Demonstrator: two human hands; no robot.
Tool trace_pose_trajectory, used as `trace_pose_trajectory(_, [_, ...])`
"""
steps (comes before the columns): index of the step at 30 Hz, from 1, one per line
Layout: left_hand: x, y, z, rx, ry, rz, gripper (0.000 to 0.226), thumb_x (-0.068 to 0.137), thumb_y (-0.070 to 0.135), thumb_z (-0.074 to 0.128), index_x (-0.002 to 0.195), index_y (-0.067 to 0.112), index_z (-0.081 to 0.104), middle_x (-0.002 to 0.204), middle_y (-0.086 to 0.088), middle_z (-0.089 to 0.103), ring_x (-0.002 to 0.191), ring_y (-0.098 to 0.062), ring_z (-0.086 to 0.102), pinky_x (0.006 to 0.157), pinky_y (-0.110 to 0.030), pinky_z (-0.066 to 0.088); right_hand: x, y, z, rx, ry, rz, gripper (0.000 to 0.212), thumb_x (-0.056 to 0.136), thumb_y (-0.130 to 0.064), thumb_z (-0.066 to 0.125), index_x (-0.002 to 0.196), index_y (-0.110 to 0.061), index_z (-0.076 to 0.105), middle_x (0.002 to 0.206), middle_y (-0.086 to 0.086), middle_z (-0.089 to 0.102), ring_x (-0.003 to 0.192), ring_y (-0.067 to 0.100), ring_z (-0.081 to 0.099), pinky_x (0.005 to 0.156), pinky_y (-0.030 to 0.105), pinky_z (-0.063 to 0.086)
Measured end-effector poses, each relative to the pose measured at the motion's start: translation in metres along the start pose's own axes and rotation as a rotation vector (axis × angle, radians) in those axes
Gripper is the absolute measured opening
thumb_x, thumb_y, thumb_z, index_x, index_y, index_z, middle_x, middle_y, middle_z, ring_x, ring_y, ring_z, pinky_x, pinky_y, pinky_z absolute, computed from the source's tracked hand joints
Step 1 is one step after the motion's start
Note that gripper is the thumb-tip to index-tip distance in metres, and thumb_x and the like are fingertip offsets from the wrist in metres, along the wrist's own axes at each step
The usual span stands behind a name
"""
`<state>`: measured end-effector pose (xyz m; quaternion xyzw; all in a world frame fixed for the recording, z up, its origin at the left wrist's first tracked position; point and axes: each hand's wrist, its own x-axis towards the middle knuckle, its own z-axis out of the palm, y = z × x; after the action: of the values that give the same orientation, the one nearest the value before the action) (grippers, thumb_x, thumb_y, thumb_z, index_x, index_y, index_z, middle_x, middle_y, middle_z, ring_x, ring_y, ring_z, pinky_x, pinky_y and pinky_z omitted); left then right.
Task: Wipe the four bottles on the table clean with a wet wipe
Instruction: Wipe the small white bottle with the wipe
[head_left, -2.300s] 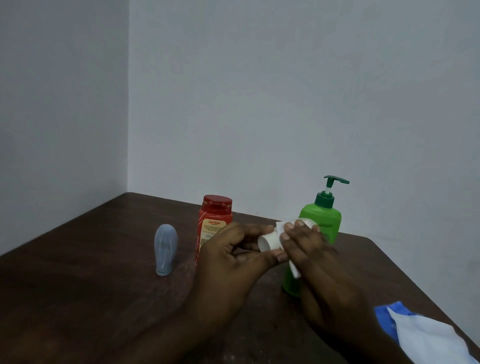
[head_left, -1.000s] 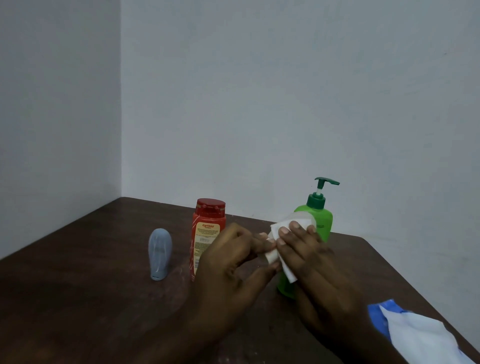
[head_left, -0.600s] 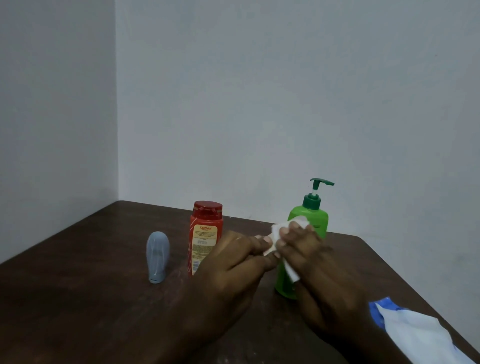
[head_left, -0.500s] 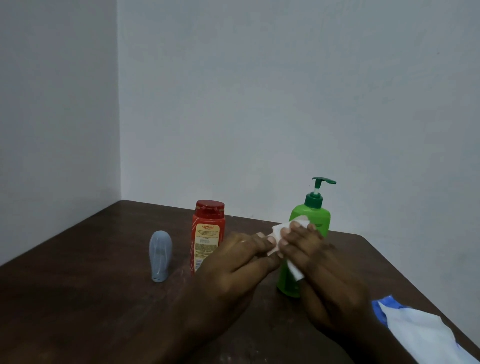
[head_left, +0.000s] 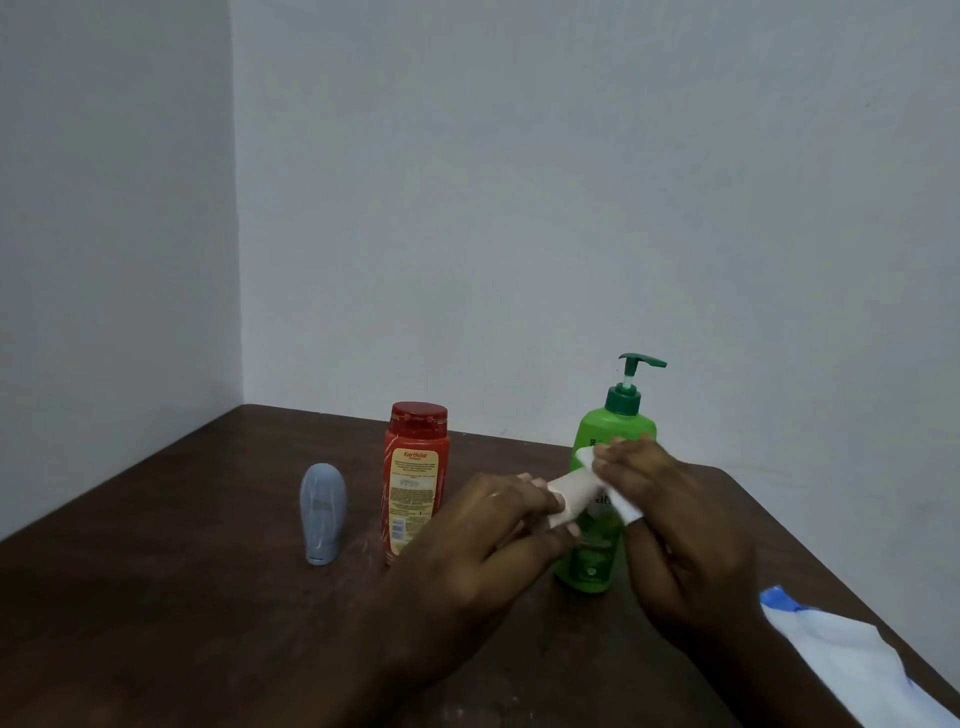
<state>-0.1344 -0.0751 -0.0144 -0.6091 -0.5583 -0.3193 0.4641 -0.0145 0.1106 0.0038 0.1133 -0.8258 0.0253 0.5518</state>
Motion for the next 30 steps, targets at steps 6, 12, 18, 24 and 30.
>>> trace_pose_trajectory(6, [0.0, 0.0, -0.001, -0.113, 0.061, -0.117, 0.018, 0.092, 0.009, 0.077, 0.11, 0.008, 0.079, 0.109, -0.009, 0.069, 0.1, -0.021, 0.07, 0.085, -0.028, 0.056, -0.001, -0.015, 0.009, -0.026, -0.064, -0.087, 0.043, 0.09, -0.002, 0.047, 0.129, 0.004, 0.063, 0.142, 0.013, 0.058, 0.139, 0.027, 0.052, 0.113, 0.05, 0.043])
trace_pose_trajectory(12, [0.002, 0.0, 0.0, -0.328, 0.151, -0.316, 0.031, 0.086, 0.009, 0.084, 0.116, 0.007, 0.077, 0.109, -0.001, 0.067, 0.111, -0.014, 0.069, 0.086, -0.028, 0.058, -0.001, -0.001, 0.004, 0.007, -0.047, -0.033, 0.043, 0.091, -0.003, 0.044, 0.129, 0.004, 0.063, 0.142, 0.014, 0.059, 0.139, 0.028, 0.051, 0.11, 0.056, 0.045])
trace_pose_trajectory(18, [0.013, 0.005, -0.001, -0.681, 0.255, -0.766, 0.034, 0.08, 0.016, 0.083, 0.113, 0.021, 0.076, 0.11, 0.013, 0.075, 0.104, -0.009, 0.073, 0.082, -0.02, 0.059, -0.002, -0.011, 0.01, 0.038, -0.064, -0.039, 0.045, 0.09, -0.004, 0.045, 0.131, 0.003, 0.062, 0.141, 0.013, 0.06, 0.138, 0.027, 0.053, 0.113, 0.052, 0.043])
trace_pose_trajectory(24, [0.015, 0.002, 0.003, -0.899, 0.248, -1.092, 0.032, 0.08, 0.009, 0.082, 0.11, 0.02, 0.078, 0.095, 0.004, 0.08, 0.091, -0.014, 0.076, 0.078, -0.021, 0.059, 0.006, -0.009, 0.006, 0.073, -0.136, -0.046, 0.038, 0.096, -0.013, 0.051, 0.13, -0.005, 0.066, 0.138, 0.003, 0.063, 0.131, 0.014, 0.057, 0.11, 0.032, 0.043])
trace_pose_trajectory(30, [0.018, -0.008, 0.004, -1.261, 0.263, -1.166, 0.052, 0.07, 0.007, 0.079, 0.121, 0.008, 0.072, 0.11, -0.011, 0.079, 0.105, -0.023, 0.075, 0.085, -0.034, 0.063, 0.004, -0.019, 0.015, 0.512, 0.026, 0.556, 0.019, 0.098, -0.026, 0.067, 0.115, -0.03, 0.075, 0.11, -0.021, 0.076, 0.101, 0.002, 0.071, 0.079, 0.014, 0.055])
